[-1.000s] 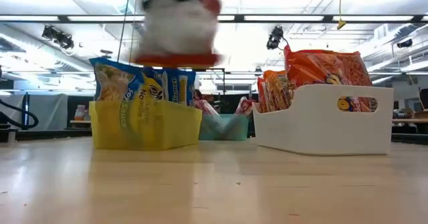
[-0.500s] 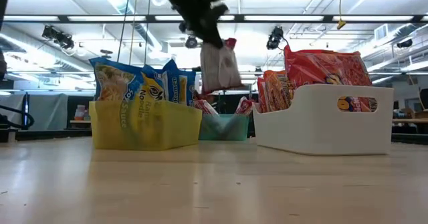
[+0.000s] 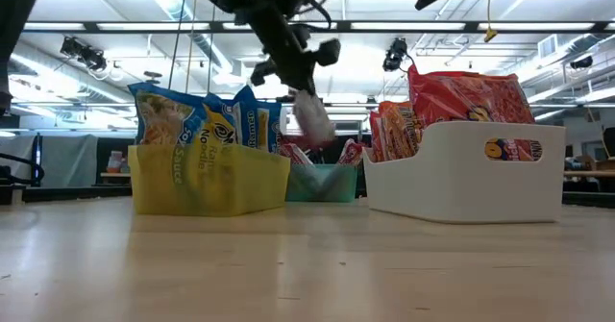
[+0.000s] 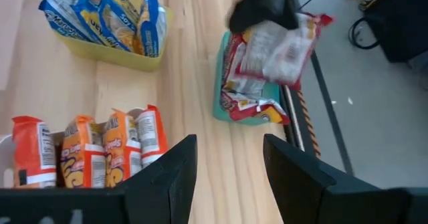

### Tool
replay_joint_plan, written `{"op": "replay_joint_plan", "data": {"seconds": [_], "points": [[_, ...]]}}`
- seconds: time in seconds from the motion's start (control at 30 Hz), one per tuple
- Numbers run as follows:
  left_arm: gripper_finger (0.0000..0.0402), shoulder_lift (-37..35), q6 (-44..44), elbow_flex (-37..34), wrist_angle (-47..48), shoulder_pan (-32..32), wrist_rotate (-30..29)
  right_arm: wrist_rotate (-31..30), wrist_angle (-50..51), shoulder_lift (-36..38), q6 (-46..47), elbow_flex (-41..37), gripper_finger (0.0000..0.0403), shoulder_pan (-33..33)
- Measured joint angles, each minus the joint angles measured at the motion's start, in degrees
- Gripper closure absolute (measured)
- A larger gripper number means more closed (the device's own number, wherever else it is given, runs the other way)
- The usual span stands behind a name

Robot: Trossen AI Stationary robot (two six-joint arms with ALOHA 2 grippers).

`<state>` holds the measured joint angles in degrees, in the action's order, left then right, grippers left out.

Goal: Sort Maruchan noodles
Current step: Put the orange noodle pack into the white bin

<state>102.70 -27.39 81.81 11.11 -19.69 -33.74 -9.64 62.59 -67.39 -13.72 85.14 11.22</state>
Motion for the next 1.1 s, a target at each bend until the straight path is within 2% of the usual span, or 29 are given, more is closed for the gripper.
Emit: {"op": "replay_joint_plan", "data": {"seconds": [0.13,0.3,0.4,0.53,0.63,0.83,0.97,1.1], "points": [[0.0397,5.0,-4.4,5.5,5.1,0.8,-2.4,2.6,0.1,0.0,0.0,0.0,0.0226,1.4],[0.0397,12.3,-13.0,14.8,22.2,1.8,-5.8,5.7,0.5,0.0,0.0,0.0,0.0226,2.5],[0.0397,14.5,-14.2,19.2,27.1,1.7,-6.3,6.7,0.5,0.0,0.0,0.0,0.0226,2.9],[0.0397,14.4,-15.5,22.4,28.4,2.0,-6.7,6.8,1.4,0.0,0.0,0.0,0.0226,3.8],[0.0397,14.7,-17.7,22.4,29.2,2.1,-4.2,6.8,2.2,0.0,0.0,0.0,0.0226,4.4],[0.0395,20.6,-18.5,22.4,24.7,2.5,-0.1,6.8,3.3,0.0,1.6,0.0,0.0226,5.6],[0.0373,21.9,-18.9,22.5,22.8,2.5,3.5,6.8,2.9,0.0,3.6,0.0,0.0226,6.6],[0.0333,21.8,-18.1,22.5,23.1,2.0,7.8,6.7,2.7,0.0,6.2,0.0,0.0223,8.0]]}}
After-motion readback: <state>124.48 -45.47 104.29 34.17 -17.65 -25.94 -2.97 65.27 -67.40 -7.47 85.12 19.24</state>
